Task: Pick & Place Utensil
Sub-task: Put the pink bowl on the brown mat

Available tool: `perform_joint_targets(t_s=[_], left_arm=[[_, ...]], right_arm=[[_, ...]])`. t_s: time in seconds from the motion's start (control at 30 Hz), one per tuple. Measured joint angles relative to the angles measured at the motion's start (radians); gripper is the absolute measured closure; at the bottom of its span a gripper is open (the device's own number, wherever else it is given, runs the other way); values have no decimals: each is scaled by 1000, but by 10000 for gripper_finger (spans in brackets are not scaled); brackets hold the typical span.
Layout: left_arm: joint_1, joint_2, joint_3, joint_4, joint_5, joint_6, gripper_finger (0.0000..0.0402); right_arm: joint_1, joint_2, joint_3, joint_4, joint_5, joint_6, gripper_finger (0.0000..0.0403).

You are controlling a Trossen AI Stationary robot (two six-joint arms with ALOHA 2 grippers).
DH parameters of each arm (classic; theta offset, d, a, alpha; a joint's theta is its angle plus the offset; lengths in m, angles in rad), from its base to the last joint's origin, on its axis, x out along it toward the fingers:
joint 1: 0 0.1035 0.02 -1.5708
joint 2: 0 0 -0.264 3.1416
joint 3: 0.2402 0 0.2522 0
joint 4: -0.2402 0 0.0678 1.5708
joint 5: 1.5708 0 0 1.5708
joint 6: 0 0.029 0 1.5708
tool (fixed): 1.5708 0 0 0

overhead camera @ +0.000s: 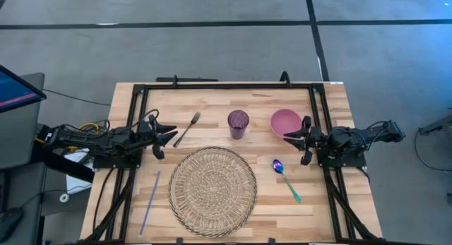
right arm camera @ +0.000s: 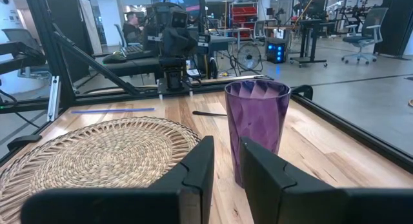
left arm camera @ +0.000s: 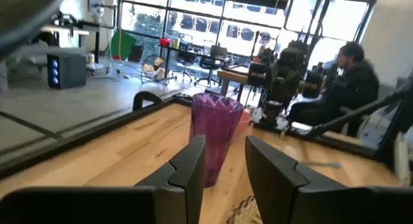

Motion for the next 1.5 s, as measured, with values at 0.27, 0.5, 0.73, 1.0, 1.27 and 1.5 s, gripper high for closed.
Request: perform_joint_targets(t_s=[0.27,0.5,0.73,1.0,1.27,1.5], left_arm=[[0,0,0,25,109,-8,291],[-1,0,0,87,212,-8,291],[0,52,57,117,230,27,291],[0,312,266,114,229,152,291],[0,552,395,110,223,257,291],[0,624,437,112,73,267,291]], right_arm=[[0,0,0,0,0,0,335],[0,0,-2,12,0,-8,335],[-5,1,-4,240,1,-104,335],[-44,10,-2,406,-43,-141,324],[-67,118,73,410,-56,-134,269],[-73,332,266,204,-38,-51,237]])
